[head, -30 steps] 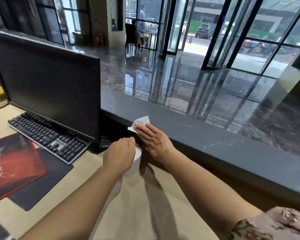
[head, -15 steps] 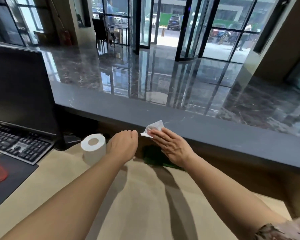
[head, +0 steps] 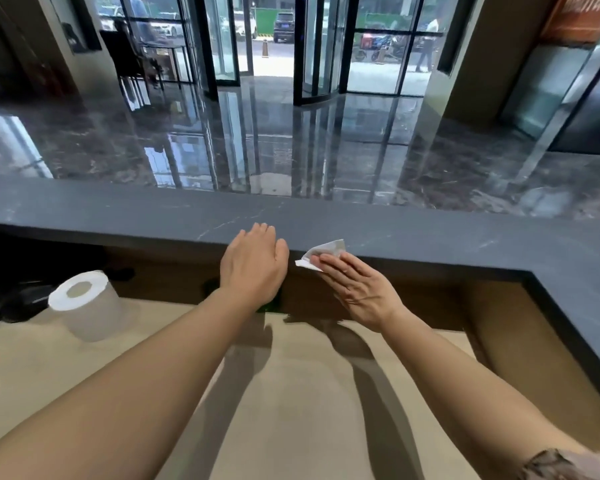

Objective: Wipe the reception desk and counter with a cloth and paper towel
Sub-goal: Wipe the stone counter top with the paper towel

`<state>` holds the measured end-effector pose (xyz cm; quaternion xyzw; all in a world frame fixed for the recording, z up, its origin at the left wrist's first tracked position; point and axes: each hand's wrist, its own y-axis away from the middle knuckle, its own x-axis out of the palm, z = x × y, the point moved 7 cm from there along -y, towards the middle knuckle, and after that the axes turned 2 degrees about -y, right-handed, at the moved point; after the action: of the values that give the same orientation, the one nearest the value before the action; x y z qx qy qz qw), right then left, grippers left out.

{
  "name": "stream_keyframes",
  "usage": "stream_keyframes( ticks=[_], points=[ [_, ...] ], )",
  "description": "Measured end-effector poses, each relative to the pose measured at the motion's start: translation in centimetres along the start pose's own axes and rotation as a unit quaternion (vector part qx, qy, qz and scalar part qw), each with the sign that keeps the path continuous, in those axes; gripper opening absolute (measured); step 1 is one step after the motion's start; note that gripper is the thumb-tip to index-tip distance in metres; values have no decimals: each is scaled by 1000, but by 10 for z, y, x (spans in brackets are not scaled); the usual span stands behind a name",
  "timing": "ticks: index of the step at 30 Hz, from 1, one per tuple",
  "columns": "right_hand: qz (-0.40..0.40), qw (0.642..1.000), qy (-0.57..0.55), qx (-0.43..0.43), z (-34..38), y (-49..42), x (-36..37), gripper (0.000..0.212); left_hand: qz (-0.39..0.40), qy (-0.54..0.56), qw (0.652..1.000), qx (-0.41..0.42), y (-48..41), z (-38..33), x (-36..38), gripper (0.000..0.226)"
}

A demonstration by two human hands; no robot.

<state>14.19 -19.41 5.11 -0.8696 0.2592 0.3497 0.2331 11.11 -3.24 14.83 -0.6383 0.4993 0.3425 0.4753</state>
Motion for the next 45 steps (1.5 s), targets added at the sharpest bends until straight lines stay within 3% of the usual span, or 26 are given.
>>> stream_keyframes(
  ticks=[13,18,26,30,34,41,45],
  points=[
    [23,982,-93,165,-60,116,44,58,35,27,989,140,-3,-128,60,32],
    [42,961,-132,238,-72,145,51,62,40,34,987,151,-4,-147,73,30],
    [95,900,-193,379,-78,171,47,71,55,49,987,141,-4,-167,78,30],
    [84,842,-254,468,-91,172,30,74,61,56,985,148,-6,-176,78,33],
    [36,843,-259,469,-113,148,-3,69,54,59,982,172,-12,-188,75,34],
    [169,827,-352,405,-137,115,7,60,73,66,975,200,-19,-204,82,34],
    [216,808,-335,435,-168,134,27,61,105,89,965,223,-23,-219,88,35]
  ],
)
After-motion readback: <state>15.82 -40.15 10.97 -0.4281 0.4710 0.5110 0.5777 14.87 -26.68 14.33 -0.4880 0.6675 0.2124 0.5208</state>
